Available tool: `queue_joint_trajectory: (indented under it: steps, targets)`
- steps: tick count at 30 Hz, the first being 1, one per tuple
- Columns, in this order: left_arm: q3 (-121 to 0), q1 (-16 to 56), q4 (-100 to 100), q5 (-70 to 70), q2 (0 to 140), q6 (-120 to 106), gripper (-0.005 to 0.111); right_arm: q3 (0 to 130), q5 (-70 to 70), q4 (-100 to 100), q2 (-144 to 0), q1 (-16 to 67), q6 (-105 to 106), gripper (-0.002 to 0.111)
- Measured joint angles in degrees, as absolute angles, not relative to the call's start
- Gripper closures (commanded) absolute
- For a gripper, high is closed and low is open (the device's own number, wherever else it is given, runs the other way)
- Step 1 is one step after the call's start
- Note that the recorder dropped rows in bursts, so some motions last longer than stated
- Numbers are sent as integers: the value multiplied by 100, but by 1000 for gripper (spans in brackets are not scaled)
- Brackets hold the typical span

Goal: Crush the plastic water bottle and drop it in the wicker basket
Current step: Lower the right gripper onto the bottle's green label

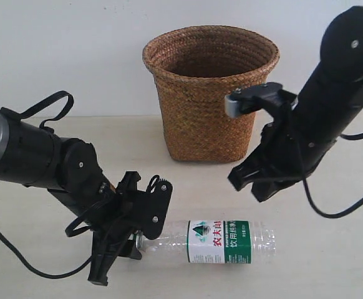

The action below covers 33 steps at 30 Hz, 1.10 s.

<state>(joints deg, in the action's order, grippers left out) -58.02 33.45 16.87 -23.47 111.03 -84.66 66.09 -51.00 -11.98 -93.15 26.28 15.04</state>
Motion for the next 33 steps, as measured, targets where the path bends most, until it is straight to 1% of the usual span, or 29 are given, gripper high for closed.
queue_joint_trajectory:
  steps: [5,14,28,33]
  targets:
    - [-5802,3345,1687,-2347,11103,-8466,103,6609,-4924,-1172,-9737,2912,1480,108]
    - [-5814,3364,1687,-2337,11103,-8531,103,6672,-4798,-1573,-10581,2912,1566,108]
    - [-5814,3364,1651,-2314,11103,-8547,103,6915,-4842,-1752,-11364,2891,1764,108]
    - [-5814,3364,1606,-2224,11103,-8169,103,7036,-4944,-1837,-11496,2856,1934,108]
